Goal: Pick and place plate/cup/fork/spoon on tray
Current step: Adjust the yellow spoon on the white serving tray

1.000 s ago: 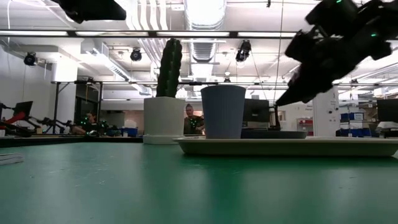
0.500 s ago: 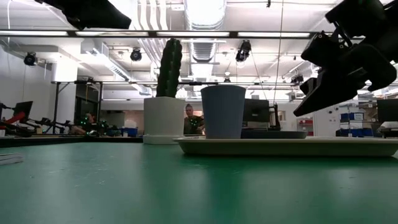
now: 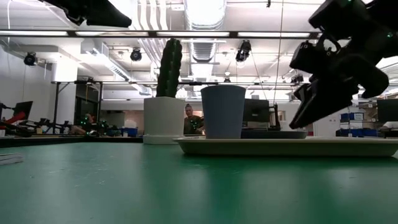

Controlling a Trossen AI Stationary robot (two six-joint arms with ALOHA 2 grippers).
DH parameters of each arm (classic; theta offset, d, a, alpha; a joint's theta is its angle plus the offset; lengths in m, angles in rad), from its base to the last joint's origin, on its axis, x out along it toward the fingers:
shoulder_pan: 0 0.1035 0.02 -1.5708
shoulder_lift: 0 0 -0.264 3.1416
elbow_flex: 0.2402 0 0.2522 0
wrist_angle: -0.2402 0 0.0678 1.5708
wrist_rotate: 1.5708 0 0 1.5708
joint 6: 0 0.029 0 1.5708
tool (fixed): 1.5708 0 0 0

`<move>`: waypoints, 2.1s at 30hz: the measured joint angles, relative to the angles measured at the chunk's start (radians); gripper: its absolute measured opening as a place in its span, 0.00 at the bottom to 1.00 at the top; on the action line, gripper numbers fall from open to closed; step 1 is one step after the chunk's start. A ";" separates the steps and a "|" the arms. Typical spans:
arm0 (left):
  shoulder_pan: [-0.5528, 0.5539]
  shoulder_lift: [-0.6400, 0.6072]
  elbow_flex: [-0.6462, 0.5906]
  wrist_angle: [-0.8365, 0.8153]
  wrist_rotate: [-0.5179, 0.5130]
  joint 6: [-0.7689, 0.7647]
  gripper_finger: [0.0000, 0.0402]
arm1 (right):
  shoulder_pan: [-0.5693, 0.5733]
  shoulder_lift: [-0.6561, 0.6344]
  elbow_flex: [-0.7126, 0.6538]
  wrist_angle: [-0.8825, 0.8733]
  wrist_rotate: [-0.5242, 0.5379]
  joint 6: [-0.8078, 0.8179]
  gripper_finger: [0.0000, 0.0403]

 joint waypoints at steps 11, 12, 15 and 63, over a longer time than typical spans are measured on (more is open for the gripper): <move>0.000 0.000 0.000 0.000 0.000 0.006 0.26 | 0.184 0.026 0.044 -0.271 0.164 0.235 0.32; 0.000 0.000 0.000 0.000 0.000 0.009 0.26 | 0.201 0.029 0.038 -0.263 0.220 0.241 0.32; 0.000 0.000 0.000 0.011 -0.002 0.030 0.26 | 0.227 0.045 0.016 -0.185 0.337 0.228 0.32; 0.000 -0.001 0.000 0.016 -0.002 0.050 0.26 | 0.212 -0.129 -0.085 -0.334 0.190 0.230 0.10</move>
